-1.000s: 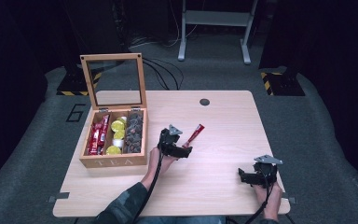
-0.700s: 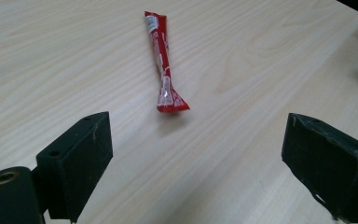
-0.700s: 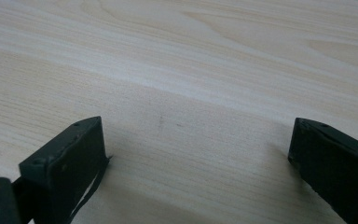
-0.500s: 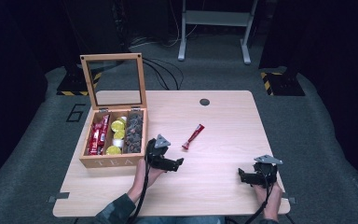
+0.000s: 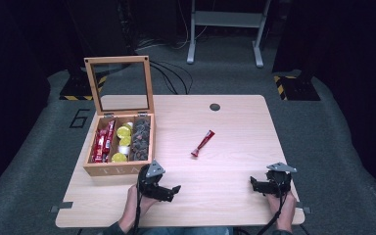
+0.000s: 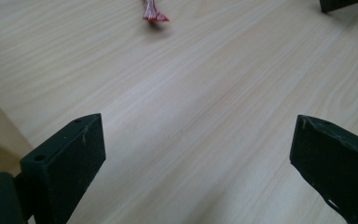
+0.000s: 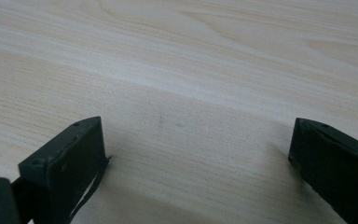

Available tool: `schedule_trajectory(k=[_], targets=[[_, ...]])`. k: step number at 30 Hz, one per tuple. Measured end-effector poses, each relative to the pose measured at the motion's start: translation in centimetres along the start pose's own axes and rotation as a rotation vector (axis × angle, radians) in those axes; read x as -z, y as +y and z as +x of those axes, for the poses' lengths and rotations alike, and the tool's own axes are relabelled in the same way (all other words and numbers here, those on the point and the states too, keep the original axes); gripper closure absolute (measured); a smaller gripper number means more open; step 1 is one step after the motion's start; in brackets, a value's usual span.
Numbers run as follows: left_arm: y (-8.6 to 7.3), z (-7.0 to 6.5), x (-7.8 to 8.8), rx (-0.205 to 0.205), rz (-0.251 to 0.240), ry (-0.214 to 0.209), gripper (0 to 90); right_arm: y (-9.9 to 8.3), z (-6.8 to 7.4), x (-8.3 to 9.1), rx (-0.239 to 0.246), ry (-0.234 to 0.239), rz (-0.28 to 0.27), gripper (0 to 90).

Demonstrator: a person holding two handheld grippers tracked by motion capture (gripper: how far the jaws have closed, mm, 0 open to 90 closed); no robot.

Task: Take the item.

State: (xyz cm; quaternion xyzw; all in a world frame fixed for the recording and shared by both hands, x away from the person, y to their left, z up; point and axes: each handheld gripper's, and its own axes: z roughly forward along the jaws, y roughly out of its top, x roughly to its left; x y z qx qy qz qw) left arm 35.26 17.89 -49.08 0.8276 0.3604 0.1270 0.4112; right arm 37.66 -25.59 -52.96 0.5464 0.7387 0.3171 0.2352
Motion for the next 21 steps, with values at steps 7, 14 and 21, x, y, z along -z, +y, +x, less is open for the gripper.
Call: schedule_trajectory(k=[7,14,21], targets=[[-3.3,0.9,1.7,0.019,0.019,0.04,2.1,0.0,0.0,0.0,0.0,-0.001,0.0,2.7],[-6.1,2.7,3.2,0.063,0.033,0.091,2.1,0.0,0.0,0.0,0.0,0.001,0.001,2.8],[-8.8,5.1,5.3,0.126,0.047,0.171,2.0,0.0,0.0,0.0,-0.001,0.0,0.002,2.7]])
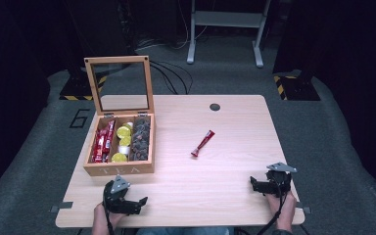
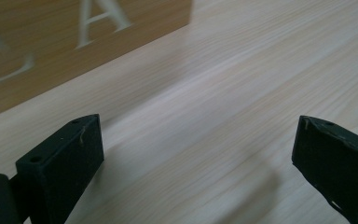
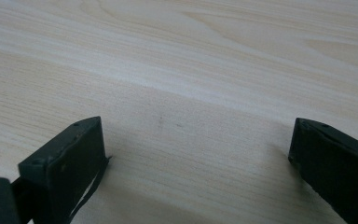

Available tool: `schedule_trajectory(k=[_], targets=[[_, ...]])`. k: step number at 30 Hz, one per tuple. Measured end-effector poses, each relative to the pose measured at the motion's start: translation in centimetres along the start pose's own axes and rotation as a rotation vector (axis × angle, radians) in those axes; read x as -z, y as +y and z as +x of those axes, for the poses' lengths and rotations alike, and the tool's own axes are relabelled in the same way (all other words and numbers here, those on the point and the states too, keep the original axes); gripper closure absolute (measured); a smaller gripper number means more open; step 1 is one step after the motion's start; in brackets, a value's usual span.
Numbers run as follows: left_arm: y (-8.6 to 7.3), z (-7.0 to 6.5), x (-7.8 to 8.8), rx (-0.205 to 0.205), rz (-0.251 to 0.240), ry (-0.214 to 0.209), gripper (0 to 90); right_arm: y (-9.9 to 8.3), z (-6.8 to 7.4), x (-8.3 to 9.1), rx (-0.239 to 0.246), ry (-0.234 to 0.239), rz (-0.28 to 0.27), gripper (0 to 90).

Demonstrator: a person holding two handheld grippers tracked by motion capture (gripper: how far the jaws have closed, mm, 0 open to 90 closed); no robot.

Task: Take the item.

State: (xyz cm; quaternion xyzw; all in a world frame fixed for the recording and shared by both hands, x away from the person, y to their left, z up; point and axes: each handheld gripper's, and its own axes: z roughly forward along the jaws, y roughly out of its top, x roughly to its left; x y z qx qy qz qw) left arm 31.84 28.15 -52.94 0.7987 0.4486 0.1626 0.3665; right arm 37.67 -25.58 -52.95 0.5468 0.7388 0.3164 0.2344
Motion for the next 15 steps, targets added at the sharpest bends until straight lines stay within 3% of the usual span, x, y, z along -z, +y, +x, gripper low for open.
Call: schedule_trajectory(k=[3,5,8,12,15], targets=[[-0.8,1.1,0.8,0.015,-0.004,0.046,2.1,0.0,0.0,0.0,0.0,-0.002,-0.003,2.7],[-1.1,2.1,1.3,0.038,-0.005,0.058,2.0,0.0,0.0,0.0,-0.001,-0.001,-0.002,2.7],[-1.4,2.9,1.8,0.039,0.006,0.082,1.8,0.0,0.0,0.0,0.0,0.0,-0.001,2.7],[-1.8,3.5,2.0,0.052,-0.004,0.105,1.5,0.0,0.0,0.0,-0.001,-0.001,-0.002,2.7],[-1.7,3.3,1.9,0.038,0.006,0.121,1.5,0.0,0.0,0.0,-0.003,-0.003,-0.003,2.5]])
